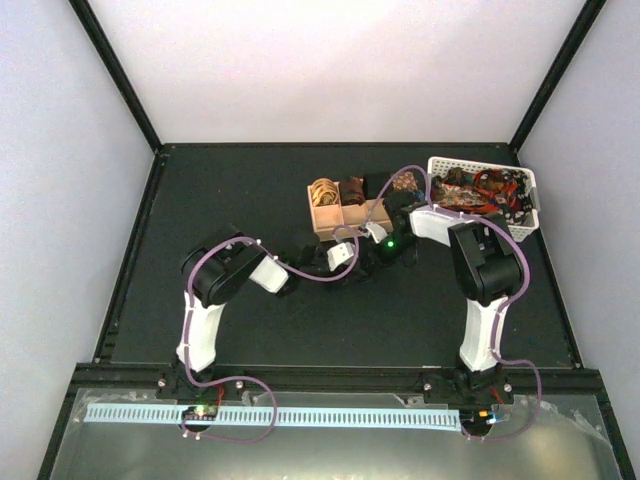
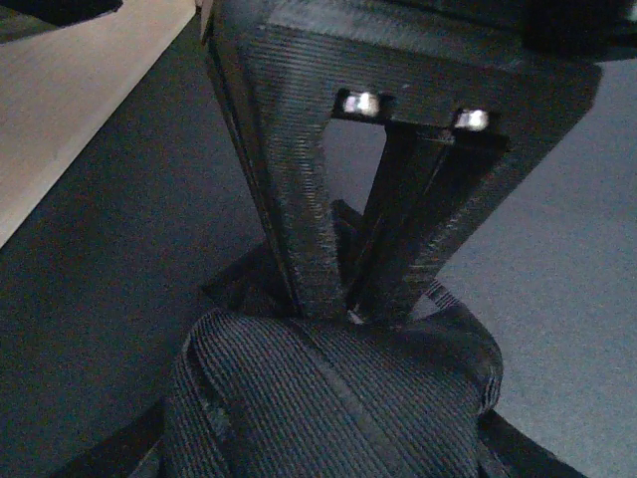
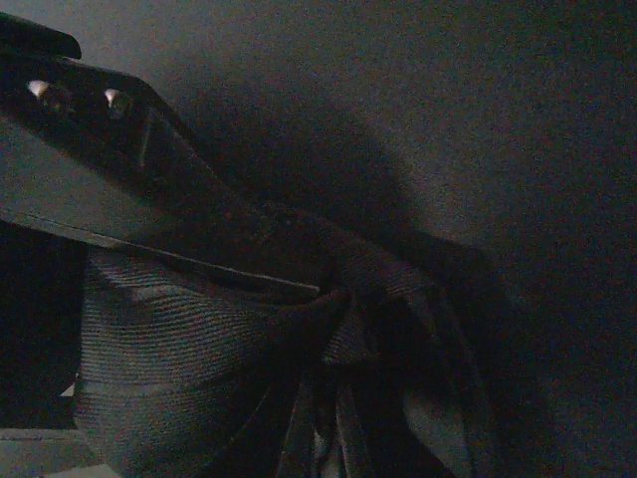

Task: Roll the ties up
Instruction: Roll the tie at the center of the board, then pick up the tie from the center of the board, then place the tie in the storage box.

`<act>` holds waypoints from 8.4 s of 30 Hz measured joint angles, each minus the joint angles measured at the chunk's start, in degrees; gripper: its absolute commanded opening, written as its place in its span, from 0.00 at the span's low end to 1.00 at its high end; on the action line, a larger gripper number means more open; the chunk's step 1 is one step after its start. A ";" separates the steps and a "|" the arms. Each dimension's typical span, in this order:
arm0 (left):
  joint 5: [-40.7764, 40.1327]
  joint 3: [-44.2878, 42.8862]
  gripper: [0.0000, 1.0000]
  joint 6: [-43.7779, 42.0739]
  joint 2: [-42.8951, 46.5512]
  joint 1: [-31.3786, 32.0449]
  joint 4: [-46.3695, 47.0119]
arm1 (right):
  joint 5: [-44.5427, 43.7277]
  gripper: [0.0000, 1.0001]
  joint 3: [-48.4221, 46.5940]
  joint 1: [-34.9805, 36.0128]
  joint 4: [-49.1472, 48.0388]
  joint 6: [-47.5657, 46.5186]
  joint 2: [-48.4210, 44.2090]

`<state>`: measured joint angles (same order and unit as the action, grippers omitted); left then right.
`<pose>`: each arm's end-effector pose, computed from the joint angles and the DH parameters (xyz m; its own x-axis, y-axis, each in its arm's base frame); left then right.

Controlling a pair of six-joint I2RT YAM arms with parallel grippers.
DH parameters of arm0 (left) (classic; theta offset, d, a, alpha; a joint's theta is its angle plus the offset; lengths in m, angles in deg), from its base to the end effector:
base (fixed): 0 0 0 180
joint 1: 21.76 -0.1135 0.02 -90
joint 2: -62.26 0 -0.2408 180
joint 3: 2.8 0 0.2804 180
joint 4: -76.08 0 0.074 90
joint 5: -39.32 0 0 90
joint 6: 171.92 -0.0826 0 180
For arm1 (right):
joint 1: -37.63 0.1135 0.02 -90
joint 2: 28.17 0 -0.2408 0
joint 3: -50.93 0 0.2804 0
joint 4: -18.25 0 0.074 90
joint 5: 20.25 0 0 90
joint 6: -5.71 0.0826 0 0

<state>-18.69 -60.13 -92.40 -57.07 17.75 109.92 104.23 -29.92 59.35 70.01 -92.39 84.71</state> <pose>0.2781 -0.2861 0.0079 -0.1943 0.3602 -0.9124 0.9512 0.2966 -0.0855 0.3234 0.1791 0.0454 -0.8633 -0.4689 -0.1864 -0.4885 0.6839 0.5419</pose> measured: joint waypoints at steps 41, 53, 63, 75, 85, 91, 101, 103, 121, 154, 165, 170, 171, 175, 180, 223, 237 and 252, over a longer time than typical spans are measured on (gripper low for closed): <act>-1.36 -2.40 0.49 -6.10 3.96 0.44 -13.88 | 7.26 0.38 -2.29 -0.74 5.03 2.91 -1.46; -1.36 -2.43 0.50 -6.23 3.96 0.46 -13.88 | 6.73 0.19 -1.77 -0.22 3.41 5.62 -1.27; -1.51 -2.34 0.74 -6.21 4.11 0.70 -13.94 | 6.45 0.01 -1.27 -1.05 3.61 4.04 -1.01; -0.39 3.06 0.85 -2.67 5.75 0.72 -6.71 | 4.79 0.01 0.79 -3.21 1.49 2.38 -0.96; 0.35 1.51 0.81 3.04 1.25 1.27 0.66 | 4.02 0.01 1.29 -3.23 0.66 2.75 -0.96; -0.57 -1.84 0.54 5.31 -1.70 2.19 2.27 | 4.17 0.05 1.46 -3.43 0.44 3.13 -0.96; -3.26 -2.64 0.44 2.05 0.24 2.71 -3.98 | 4.39 0.48 1.03 -5.49 2.93 2.36 -1.05; -3.56 -2.64 0.44 1.18 0.66 2.89 -5.09 | 4.42 0.56 1.01 -5.75 3.76 1.99 -1.44; -3.43 -3.45 0.45 -0.68 1.14 2.95 -8.00 | 9.60 0.75 0.55 -7.91 3.04 4.22 -0.90; -2.99 -3.56 0.70 -1.29 1.22 2.97 -8.39 | 20.68 0.01 2.73 -7.23 -0.68 3.54 1.20; -3.30 1.18 0.99 -1.11 7.52 3.58 -11.98 | 19.02 0.01 3.43 -6.49 0.81 3.91 -0.20; -3.13 4.50 0.99 -0.81 14.53 2.89 -14.12 | 17.18 0.01 3.50 -6.25 2.64 3.26 -1.44; -2.97 5.05 0.99 -0.72 15.96 2.78 -14.40 | 16.81 0.01 3.50 -6.27 3.04 3.04 -1.79; -1.97 6.23 0.99 -0.15 20.72 0.94 -15.87 | 15.37 0.01 3.48 -6.32 4.35 2.40 -3.91; -0.96 6.60 0.99 0.20 22.49 -2.93 -18.03 | 12.28 0.01 1.51 -6.38 7.39 1.53 -5.86; 3.32 6.97 0.99 5.81 28.63 -15.37 -22.14 | -20.52 0.01 -32.09 -6.32 13.84 12.74 4.15; 4.33 6.97 0.99 7.32 29.46 -16.55 -21.73 | -25.05 0.01 -32.74 -5.92 10.82 14.69 10.32; 5.07 6.97 0.99 7.76 29.90 -17.31 -21.73 | -23.41 0.47 -32.74 -5.70 10.25 14.36 11.15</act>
<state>-13.62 -53.16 -84.65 -27.17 0.43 88.19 80.82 -62.66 53.64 80.26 -78.03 95.85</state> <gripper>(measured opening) 0.988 0.417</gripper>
